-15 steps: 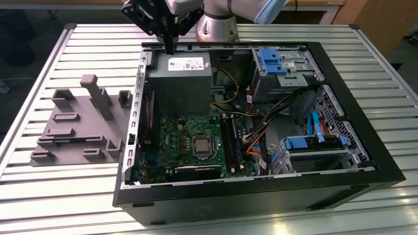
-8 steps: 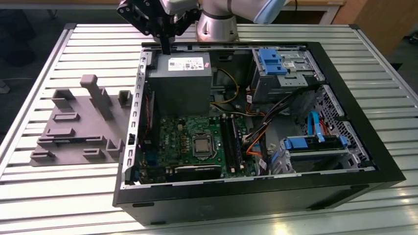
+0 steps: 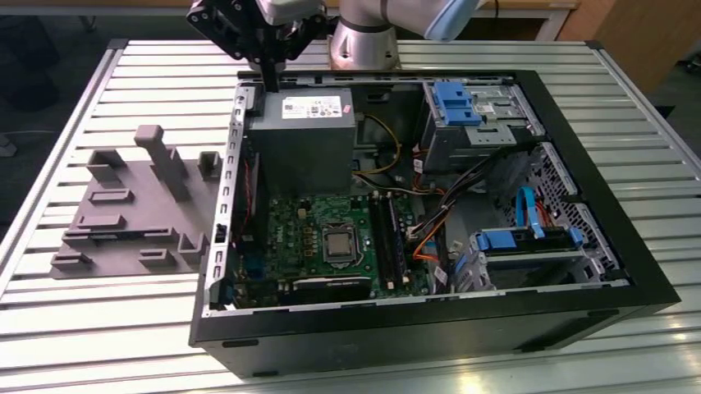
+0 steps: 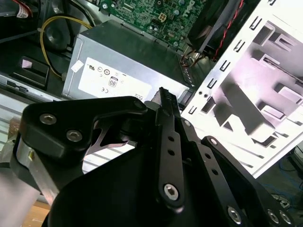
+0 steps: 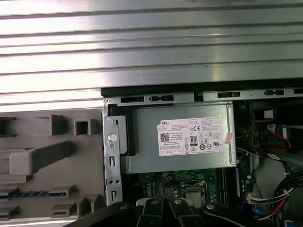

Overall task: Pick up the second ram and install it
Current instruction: 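Reach for the second ram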

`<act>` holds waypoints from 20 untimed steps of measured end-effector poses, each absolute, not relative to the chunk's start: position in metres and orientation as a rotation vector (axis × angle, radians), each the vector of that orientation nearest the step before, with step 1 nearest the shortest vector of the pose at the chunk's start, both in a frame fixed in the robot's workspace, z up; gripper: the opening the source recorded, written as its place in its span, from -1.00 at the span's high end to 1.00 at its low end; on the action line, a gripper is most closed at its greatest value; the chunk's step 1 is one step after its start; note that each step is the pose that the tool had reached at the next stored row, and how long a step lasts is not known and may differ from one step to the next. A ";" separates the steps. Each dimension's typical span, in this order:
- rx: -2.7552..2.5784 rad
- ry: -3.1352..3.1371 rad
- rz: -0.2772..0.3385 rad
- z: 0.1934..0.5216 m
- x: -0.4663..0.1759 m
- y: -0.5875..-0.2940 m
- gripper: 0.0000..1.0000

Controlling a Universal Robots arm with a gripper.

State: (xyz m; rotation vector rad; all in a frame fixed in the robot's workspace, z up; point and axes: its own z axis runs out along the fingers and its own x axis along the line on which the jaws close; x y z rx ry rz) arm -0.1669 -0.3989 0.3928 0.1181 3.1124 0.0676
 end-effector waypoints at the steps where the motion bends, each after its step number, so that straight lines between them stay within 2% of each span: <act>1: 0.118 3.112 0.068 0.393 -0.168 -0.399 0.79; 20: 0.118 3.112 0.068 0.393 -0.175 -0.399 0.79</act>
